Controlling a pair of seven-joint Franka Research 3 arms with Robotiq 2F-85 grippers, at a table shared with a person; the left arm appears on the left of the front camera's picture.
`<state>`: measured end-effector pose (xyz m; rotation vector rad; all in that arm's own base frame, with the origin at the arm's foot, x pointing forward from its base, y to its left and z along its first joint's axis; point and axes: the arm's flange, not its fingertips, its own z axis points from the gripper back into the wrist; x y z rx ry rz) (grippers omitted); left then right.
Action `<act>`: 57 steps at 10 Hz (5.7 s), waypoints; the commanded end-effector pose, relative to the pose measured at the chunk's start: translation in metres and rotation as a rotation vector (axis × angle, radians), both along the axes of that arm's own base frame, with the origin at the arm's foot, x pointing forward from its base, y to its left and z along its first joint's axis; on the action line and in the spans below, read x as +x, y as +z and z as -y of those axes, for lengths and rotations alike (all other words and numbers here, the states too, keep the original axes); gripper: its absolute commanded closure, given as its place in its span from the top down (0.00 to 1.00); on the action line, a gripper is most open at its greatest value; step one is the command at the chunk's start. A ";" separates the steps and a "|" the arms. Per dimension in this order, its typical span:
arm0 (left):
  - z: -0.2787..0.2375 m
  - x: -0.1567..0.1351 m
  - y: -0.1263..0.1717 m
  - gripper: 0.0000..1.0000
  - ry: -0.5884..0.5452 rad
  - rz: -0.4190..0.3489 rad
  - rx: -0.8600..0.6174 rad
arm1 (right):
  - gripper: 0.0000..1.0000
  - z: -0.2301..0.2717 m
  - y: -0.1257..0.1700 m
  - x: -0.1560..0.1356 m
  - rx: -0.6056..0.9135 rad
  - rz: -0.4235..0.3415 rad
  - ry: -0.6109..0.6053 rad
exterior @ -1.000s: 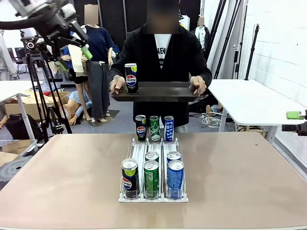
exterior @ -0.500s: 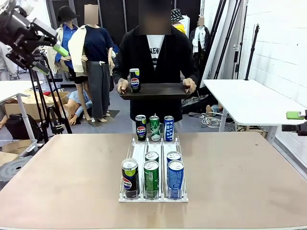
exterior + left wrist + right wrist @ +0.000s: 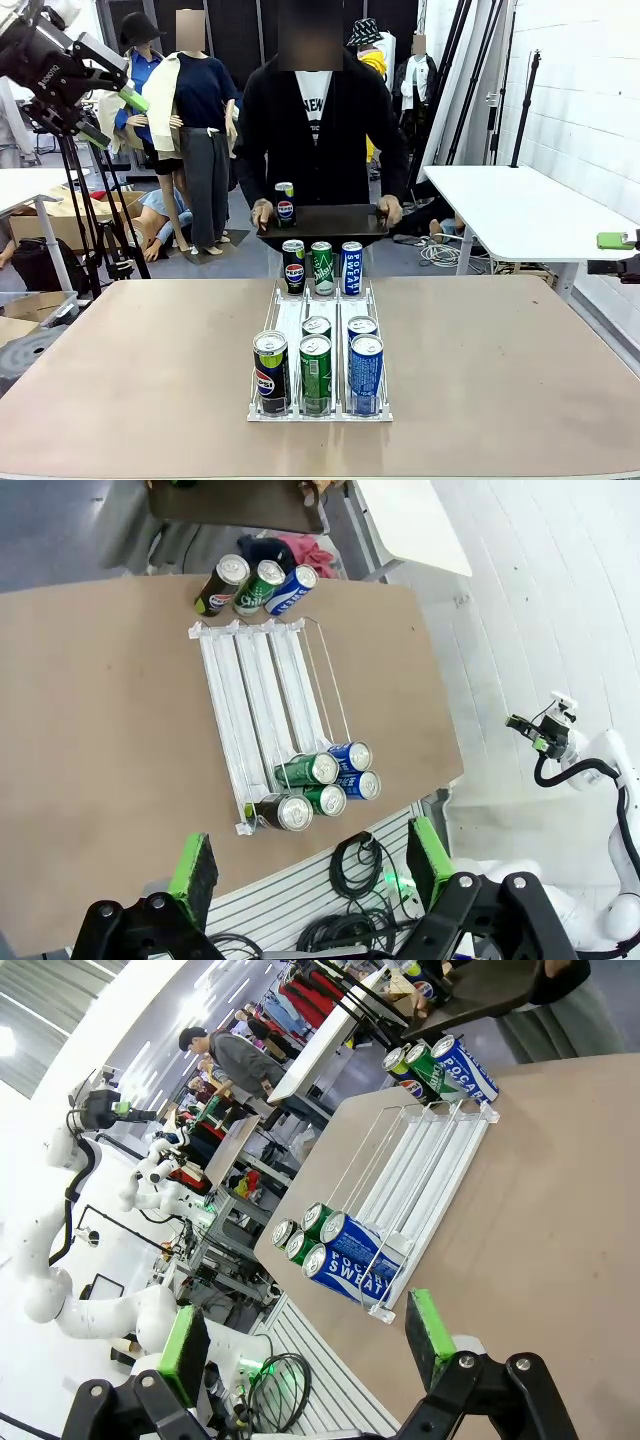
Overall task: Retrieve and hand over the desired beverage to the person.
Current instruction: Pick up another can of the same type that the person held from the Automatic Can Dispenser.
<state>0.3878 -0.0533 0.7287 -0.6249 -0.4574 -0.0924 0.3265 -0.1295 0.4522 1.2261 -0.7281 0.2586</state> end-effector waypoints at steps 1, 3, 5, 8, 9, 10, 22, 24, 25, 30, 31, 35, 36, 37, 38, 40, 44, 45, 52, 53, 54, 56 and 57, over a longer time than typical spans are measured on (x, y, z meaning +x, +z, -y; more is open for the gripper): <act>-0.001 -0.001 0.003 1.00 0.008 -0.015 0.016 | 1.00 -0.002 0.001 0.003 0.022 0.031 -0.005; -0.001 -0.001 0.003 1.00 0.008 -0.015 0.016 | 1.00 -0.002 0.001 0.003 0.022 0.031 -0.005; 0.000 0.000 0.000 1.00 0.000 0.000 0.000 | 1.00 -0.002 0.001 0.003 0.022 0.031 -0.005; -0.074 0.036 0.006 1.00 0.086 -0.103 -0.151 | 1.00 -0.002 0.001 0.003 0.022 0.031 -0.005; -0.102 0.048 -0.003 1.00 0.117 -0.140 -0.188 | 1.00 -0.002 0.001 0.003 0.022 0.031 -0.005; -0.137 0.063 -0.019 1.00 0.147 -0.190 -0.238 | 1.00 -0.002 0.001 0.003 0.022 0.031 -0.005; -0.276 0.073 -0.257 1.00 0.047 -0.549 -0.859 | 1.00 -0.002 0.001 0.003 0.022 0.031 -0.005; -0.278 0.068 -0.254 1.00 0.089 -0.551 -0.818 | 1.00 -0.002 0.001 0.003 0.022 0.031 -0.005; -0.278 0.068 -0.254 1.00 0.089 -0.551 -0.818 | 1.00 -0.002 0.001 0.003 0.022 0.031 -0.005; -0.278 0.068 -0.254 1.00 0.089 -0.551 -0.818 | 1.00 -0.002 0.001 0.003 0.022 0.031 -0.005; -0.278 0.068 -0.254 1.00 0.089 -0.551 -0.818 | 1.00 -0.002 0.001 0.003 0.022 0.031 -0.005; -0.278 0.068 -0.254 1.00 0.089 -0.551 -0.818 | 1.00 -0.002 0.001 0.003 0.022 0.031 -0.005; -0.278 0.068 -0.254 1.00 0.089 -0.551 -0.818 | 1.00 -0.002 0.001 0.003 0.022 0.031 -0.005; -0.278 0.068 -0.254 1.00 0.089 -0.551 -0.818 | 1.00 -0.002 0.001 0.003 0.022 0.031 -0.005; -0.278 0.068 -0.254 1.00 0.089 -0.551 -0.818 | 1.00 -0.002 0.001 0.003 0.022 0.031 -0.005; -0.278 0.068 -0.254 1.00 0.089 -0.551 -0.818 | 1.00 -0.002 0.001 0.003 0.022 0.031 -0.005; -0.278 0.068 -0.254 1.00 0.089 -0.551 -0.818 | 1.00 -0.002 0.001 0.003 0.022 0.031 -0.005; -0.278 0.068 -0.254 1.00 0.089 -0.551 -0.818 | 1.00 -0.002 0.001 0.003 0.022 0.031 -0.005; -0.278 0.068 -0.254 1.00 0.089 -0.551 -0.818 | 1.00 -0.002 0.001 0.003 0.022 0.031 -0.005; -0.278 0.068 -0.254 1.00 0.089 -0.551 -0.818 | 1.00 -0.002 0.001 0.003 0.022 0.031 -0.005; -0.278 0.068 -0.254 1.00 0.089 -0.551 -0.818 | 1.00 -0.002 0.001 0.003 0.022 0.031 -0.005; -0.278 0.068 -0.254 1.00 0.089 -0.551 -0.818 | 1.00 -0.002 0.001 0.003 0.022 0.031 -0.005; -0.278 0.068 -0.254 1.00 0.089 -0.551 -0.818 | 1.00 -0.002 0.001 0.003 0.022 0.031 -0.005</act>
